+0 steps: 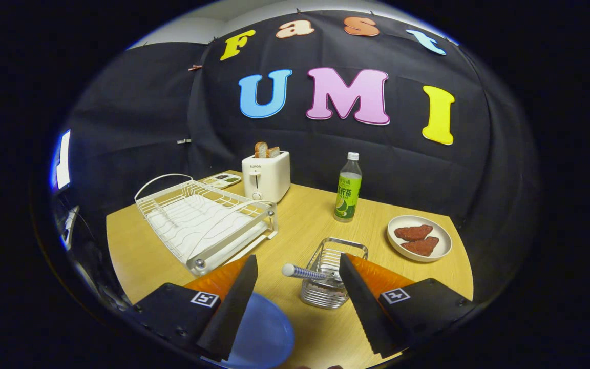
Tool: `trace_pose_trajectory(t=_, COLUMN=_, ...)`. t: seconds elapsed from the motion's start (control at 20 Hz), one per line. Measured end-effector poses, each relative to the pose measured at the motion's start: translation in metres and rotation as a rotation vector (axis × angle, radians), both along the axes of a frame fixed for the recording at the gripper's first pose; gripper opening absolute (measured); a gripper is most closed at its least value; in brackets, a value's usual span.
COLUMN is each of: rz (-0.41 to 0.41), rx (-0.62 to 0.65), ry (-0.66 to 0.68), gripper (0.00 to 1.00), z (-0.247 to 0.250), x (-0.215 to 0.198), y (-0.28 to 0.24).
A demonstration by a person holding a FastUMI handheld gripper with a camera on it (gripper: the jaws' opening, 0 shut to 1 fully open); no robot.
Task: Take the plate from the dish rack, then take the spoon from the basket and place it into the plate.
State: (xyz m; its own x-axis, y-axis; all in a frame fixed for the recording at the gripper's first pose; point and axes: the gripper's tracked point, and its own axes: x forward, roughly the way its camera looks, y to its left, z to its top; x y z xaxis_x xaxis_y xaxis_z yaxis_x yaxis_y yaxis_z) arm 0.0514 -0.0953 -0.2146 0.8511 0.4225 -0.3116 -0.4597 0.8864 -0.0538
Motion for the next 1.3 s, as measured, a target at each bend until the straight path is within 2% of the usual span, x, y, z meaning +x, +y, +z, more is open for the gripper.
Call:
trace_pose_trajectory(t=0.2, rz=0.036, rx=-0.053, ry=-0.037, gripper=0.92, z=-0.014, x=0.016, y=0.011)
trace_pose_trajectory(t=0.35, rz=0.039, rx=-0.078, ry=-0.058, gripper=0.76, z=-0.018, x=0.025, y=0.012)
trace_pose_trajectory(t=0.5, rz=0.027, rx=-0.067, ry=-0.065, gripper=0.65, z=-0.016, x=0.029, y=0.014)
trace_pose_trajectory(t=0.55, rz=0.023, rx=-0.07, ry=-0.079, gripper=0.54, z=-0.013, x=0.031, y=0.013)
trace_pose_trajectory(t=0.7, rz=0.04, rx=-0.085, ry=-0.073, gripper=0.42, z=-0.017, x=0.031, y=0.02)
trace_pose_trajectory(t=0.75, rz=0.047, rx=-0.093, ry=-0.079, gripper=0.34, z=-0.016, x=0.033, y=0.023)
trace_pose_trajectory(t=0.8, rz=0.043, rx=-0.11, ry=-0.085, gripper=0.35, z=-0.015, x=0.035, y=0.022)
trace_pose_trajectory(t=1.05, rz=0.0, rx=-0.128, ry=-0.12, gripper=0.25, z=-0.003, x=0.043, y=0.014)
trace_pose_trajectory(t=1.3, rz=-0.003, rx=-0.088, ry=-0.099, gripper=0.16, z=0.013, x=0.051, y=0.004)
